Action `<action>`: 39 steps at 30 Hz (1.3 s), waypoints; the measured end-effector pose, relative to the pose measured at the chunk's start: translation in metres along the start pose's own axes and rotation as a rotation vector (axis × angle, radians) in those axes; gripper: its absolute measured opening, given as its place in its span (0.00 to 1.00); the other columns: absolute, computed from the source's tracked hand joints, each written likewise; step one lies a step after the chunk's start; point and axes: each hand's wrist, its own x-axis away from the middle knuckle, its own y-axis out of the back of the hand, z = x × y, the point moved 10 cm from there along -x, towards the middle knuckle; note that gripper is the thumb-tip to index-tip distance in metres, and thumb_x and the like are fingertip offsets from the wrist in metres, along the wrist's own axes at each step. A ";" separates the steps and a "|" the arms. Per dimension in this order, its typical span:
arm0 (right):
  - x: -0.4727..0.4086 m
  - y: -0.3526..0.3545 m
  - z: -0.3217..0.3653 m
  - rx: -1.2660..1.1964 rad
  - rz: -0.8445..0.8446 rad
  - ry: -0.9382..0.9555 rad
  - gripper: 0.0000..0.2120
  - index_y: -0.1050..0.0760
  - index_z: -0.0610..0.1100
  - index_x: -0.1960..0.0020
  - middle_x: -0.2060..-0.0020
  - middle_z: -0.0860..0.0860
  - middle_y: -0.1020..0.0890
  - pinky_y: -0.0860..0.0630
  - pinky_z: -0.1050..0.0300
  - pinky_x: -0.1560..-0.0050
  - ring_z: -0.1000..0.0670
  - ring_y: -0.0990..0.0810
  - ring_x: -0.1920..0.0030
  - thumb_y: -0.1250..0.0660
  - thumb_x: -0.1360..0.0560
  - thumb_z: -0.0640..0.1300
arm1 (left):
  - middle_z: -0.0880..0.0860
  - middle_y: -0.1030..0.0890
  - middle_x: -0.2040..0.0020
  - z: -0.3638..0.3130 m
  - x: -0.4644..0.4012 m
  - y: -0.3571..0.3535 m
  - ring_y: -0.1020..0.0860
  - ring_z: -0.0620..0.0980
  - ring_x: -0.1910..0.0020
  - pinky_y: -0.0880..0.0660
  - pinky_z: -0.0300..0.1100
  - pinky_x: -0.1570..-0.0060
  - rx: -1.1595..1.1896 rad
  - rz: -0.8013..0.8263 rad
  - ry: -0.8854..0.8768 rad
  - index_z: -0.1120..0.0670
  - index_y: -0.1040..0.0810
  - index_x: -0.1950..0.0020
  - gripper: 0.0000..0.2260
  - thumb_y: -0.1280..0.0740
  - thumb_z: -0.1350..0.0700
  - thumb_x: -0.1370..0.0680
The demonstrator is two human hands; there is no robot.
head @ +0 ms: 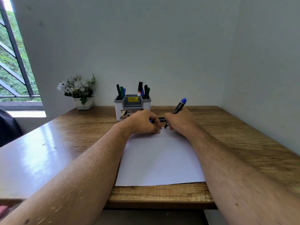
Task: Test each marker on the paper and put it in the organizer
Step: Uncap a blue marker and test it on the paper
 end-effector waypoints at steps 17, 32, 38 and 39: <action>0.000 0.004 -0.001 -0.008 -0.032 -0.025 0.12 0.19 0.41 0.55 0.64 0.47 0.16 0.33 0.61 0.72 0.52 0.20 0.67 0.33 0.29 0.49 | 0.42 0.20 0.55 0.002 -0.003 -0.001 0.23 0.43 0.54 0.27 0.43 0.46 0.015 0.008 0.004 0.47 0.16 0.50 0.07 0.25 0.53 0.27; 0.008 0.028 0.027 -0.348 -0.216 0.233 0.08 0.28 0.48 0.58 0.65 0.56 0.23 0.27 0.61 0.67 0.56 0.25 0.65 0.28 0.28 0.42 | 0.54 0.25 0.64 0.013 -0.001 0.048 0.29 0.49 0.69 0.28 0.41 0.71 0.817 -0.385 -0.024 0.56 0.22 0.42 0.18 0.47 0.69 0.23; 0.015 0.023 0.042 -0.361 -0.157 0.361 0.03 0.20 0.46 0.55 0.62 0.50 0.16 0.28 0.67 0.70 0.51 0.19 0.64 0.31 0.27 0.44 | 0.50 0.14 0.54 0.030 0.001 0.061 0.17 0.48 0.50 0.21 0.43 0.50 0.931 -0.562 -0.032 0.51 0.21 0.49 0.10 0.38 0.65 0.20; 0.016 0.022 0.043 -0.395 -0.136 0.362 0.06 0.19 0.46 0.55 0.62 0.49 0.15 0.28 0.65 0.71 0.50 0.19 0.66 0.33 0.28 0.46 | 0.50 0.15 0.54 0.030 0.001 0.062 0.17 0.47 0.50 0.21 0.43 0.49 0.956 -0.570 -0.033 0.52 0.21 0.49 0.10 0.38 0.65 0.20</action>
